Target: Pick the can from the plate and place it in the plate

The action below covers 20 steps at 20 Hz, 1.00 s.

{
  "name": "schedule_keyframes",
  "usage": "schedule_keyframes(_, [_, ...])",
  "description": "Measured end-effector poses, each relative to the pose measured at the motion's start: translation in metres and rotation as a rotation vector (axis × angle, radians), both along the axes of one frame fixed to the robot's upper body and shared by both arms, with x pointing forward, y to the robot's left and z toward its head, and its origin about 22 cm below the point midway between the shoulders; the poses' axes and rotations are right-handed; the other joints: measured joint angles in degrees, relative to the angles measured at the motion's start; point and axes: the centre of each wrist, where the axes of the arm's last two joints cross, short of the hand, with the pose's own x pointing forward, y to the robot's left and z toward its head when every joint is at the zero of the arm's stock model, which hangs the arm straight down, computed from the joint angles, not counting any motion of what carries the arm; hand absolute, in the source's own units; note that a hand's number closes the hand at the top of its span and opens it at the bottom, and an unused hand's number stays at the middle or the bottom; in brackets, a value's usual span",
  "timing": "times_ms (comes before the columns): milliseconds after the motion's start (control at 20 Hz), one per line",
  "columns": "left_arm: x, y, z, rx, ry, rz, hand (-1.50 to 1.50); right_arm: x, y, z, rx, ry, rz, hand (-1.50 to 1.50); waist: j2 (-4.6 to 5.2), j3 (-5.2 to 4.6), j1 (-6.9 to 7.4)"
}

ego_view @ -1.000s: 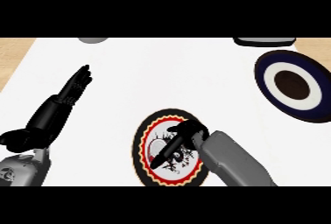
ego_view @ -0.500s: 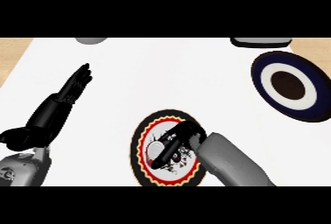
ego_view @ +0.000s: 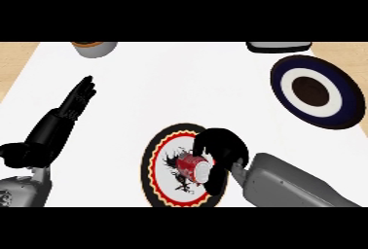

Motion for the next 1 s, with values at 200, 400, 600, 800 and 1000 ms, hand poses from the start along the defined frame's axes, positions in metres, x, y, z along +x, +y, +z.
schedule_keyframes(200, [-0.003,0.007,-0.003,-0.002,0.005,0.040,0.00,-0.012,-0.035,0.021,0.000,-0.285,0.113,1.50,0.24,0.22,-2.40])
schedule_keyframes(400, [-0.009,0.014,-0.004,0.004,-0.001,0.065,0.00,-0.031,-0.080,0.042,0.035,-0.478,0.155,1.50,0.77,0.30,-3.73])
schedule_keyframes(600, [-0.015,0.018,-0.008,0.001,-0.006,0.077,0.00,-0.056,-0.121,0.064,0.087,-0.605,0.138,1.50,1.37,0.31,-4.08])
schedule_keyframes(800, [-0.018,0.018,-0.005,-0.003,-0.017,0.070,0.00,-0.078,-0.156,0.085,0.114,-0.684,0.075,1.50,1.90,0.32,-3.72])
schedule_keyframes(1000, [-0.019,0.018,-0.005,-0.008,-0.027,0.060,0.00,-0.084,-0.187,0.102,0.122,-0.780,-0.023,1.50,2.36,0.32,-2.82])
